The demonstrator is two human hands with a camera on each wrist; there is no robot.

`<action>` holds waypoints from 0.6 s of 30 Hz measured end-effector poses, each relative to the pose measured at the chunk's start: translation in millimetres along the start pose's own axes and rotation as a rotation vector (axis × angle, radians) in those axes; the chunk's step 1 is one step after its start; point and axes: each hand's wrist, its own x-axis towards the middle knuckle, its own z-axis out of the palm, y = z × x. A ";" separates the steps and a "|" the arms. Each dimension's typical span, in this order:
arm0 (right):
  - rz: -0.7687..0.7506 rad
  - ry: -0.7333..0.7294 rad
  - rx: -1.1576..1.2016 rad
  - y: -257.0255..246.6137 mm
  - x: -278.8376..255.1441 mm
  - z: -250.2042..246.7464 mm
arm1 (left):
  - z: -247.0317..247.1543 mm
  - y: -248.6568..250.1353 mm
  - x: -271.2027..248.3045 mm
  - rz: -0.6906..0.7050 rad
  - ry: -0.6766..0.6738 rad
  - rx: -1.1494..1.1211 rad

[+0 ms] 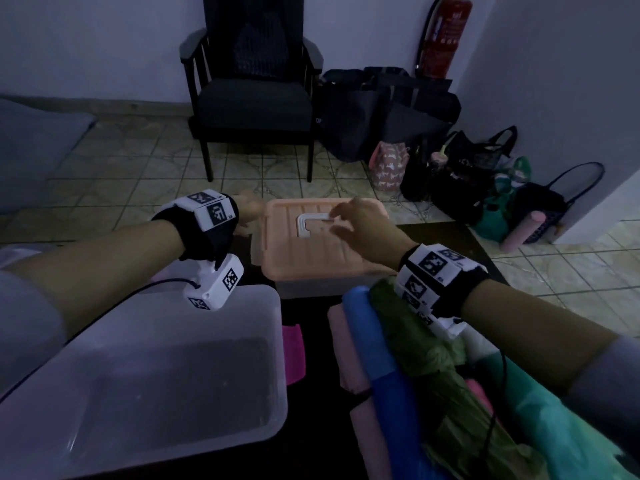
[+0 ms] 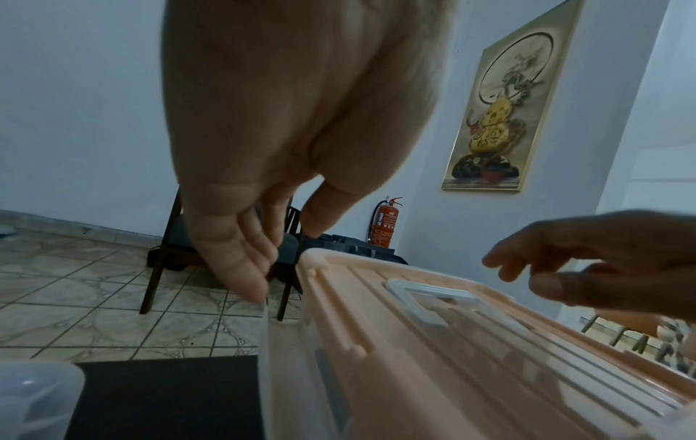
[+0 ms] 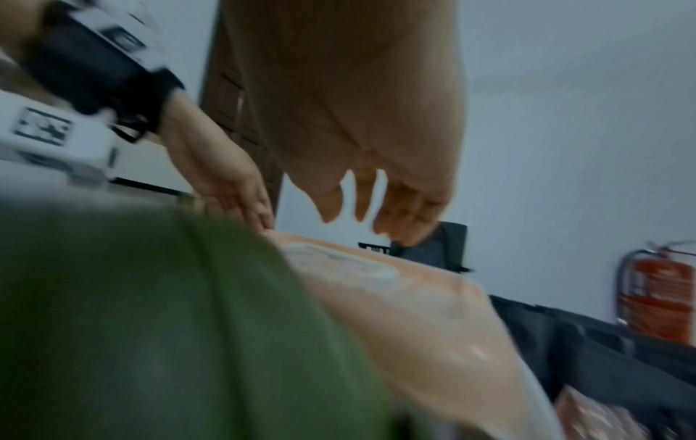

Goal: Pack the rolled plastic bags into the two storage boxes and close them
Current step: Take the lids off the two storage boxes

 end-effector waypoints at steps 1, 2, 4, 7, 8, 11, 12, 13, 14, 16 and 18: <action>-0.121 -0.045 0.044 -13.4 -4.3 -1.7 | 1.1 -2.4 4.7 0.015 -0.077 -0.040; -0.209 -0.097 0.049 -24.9 -9.2 -0.4 | 2.2 -4.5 7.9 0.001 -0.149 -0.020; -0.311 -0.210 -0.091 -41.8 -14.8 8.9 | 4.5 -5.6 4.4 -0.042 -0.218 -0.020; -0.365 -0.250 -0.359 -59.9 -17.2 21.6 | 8.7 -7.6 3.0 -0.037 -0.239 -0.075; -0.370 -0.236 -0.393 -62.5 -16.1 22.6 | 9.0 -8.5 3.9 -0.032 -0.259 -0.088; -0.328 -0.226 -0.343 -66.8 -13.4 13.4 | 5.4 -10.7 10.2 -0.043 -0.276 -0.220; -0.311 -0.215 -0.291 -65.2 -11.9 9.4 | 4.1 -10.1 11.8 -0.060 -0.282 -0.265; -0.296 -0.189 -0.239 -65.4 -12.2 2.3 | 2.8 -9.2 11.9 -0.072 -0.271 -0.310; -0.275 -0.152 -0.186 -63.2 -10.7 -4.9 | 2.0 -9.5 14.8 -0.078 -0.243 -0.337; -0.210 -0.046 -0.112 -58.9 -8.5 -24.2 | 0.3 -10.0 15.8 -0.084 -0.192 -0.353; -0.108 0.058 -0.001 -51.9 -6.9 -48.7 | 0.5 -10.4 17.5 -0.097 -0.197 -0.350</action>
